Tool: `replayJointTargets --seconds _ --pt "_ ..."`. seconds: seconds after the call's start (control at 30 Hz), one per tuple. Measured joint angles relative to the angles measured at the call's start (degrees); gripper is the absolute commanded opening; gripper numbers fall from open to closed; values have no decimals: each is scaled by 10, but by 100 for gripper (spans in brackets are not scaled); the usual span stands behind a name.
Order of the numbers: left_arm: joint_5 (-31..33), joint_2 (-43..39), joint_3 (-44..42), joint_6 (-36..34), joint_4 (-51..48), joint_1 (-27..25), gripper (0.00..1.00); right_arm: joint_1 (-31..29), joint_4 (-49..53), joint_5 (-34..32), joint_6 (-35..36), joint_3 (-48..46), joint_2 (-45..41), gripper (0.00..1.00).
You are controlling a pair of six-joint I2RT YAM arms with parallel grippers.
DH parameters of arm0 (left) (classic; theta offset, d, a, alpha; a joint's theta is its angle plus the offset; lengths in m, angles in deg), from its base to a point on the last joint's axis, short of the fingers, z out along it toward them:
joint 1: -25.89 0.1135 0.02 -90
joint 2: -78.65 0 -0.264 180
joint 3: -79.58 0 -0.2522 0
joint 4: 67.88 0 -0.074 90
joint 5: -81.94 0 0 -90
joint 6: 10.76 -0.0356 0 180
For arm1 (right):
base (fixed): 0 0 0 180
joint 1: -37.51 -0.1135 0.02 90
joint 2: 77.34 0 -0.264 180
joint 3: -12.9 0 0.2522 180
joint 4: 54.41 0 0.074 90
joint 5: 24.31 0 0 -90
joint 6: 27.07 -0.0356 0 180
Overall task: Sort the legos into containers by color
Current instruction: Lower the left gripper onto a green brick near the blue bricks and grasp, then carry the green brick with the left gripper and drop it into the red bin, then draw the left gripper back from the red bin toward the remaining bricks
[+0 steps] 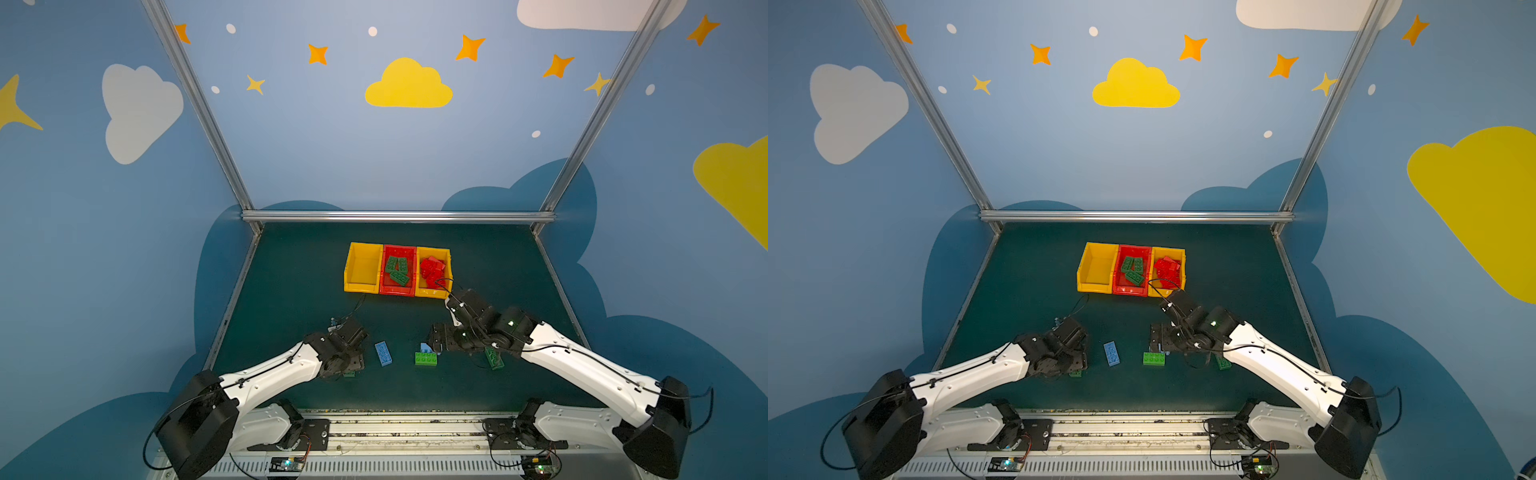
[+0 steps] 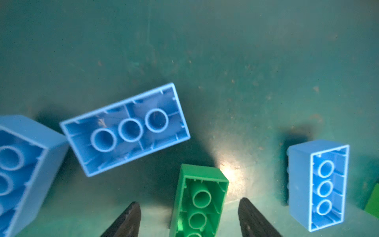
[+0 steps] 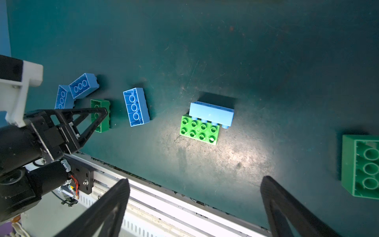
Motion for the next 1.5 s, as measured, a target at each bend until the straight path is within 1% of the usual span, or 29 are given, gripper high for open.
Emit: replayJointTargets --seconds 0.07,0.2,0.37,0.43,0.57,0.67,0.8,0.87,1.03,1.2,1.23,1.27,1.3,1.33,1.37,1.4,1.43,1.5 --pt "-1 11 0 5 5 -5 65 0 0 -3 0 1 0 97" --pt "-1 37 0 14 9 -14 42 0 1 -8 0 1 0 97" --pt "5 59 15 17 1 -17 28 0 1 -15 0 1 0 97" --pt "7 78 33 14 -8 -17 24 0 1 -20 1 1 -2 97" --pt "17 114 92 3 -38 -17 24 5 2 -25 4 1 -12 97" --pt "37 138 159 -11 -68 -17 25 17 4 -27 10 1 -23 97" --pt "60 185 288 -48 -99 -1 25 48 4 -27 21 1 -37 97" --pt "67 220 360 -71 -108 16 26 71 2 -20 29 0 -40 97" --pt "71 343 565 -129 -122 55 28 125 -3 4 54 0 -31 97" --pt "49 497 776 -173 -150 88 31 164 -2 21 73 0 -10 97" --pt "43 523 808 -178 -156 92 32 170 -1 22 76 0 -8 97" --pt "38 554 848 -184 -166 97 36 176 0 23 80 0 -6 97" --pt "33 585 887 -189 -176 102 42 181 1 23 83 0 -5 97" --pt "29 608 915 -194 -187 105 50 186 1 24 85 0 -4 97" --pt "26 639 958 -197 -202 108 60 192 1 25 88 0 -4 97" --pt "20 668 998 -203 -216 110 67 198 1 29 91 0 -3 97" --pt "17 690 1033 -207 -229 111 71 202 1 32 95 0 0 97" --pt "7 740 1109 -211 -256 112 75 208 1 39 103 0 10 97"
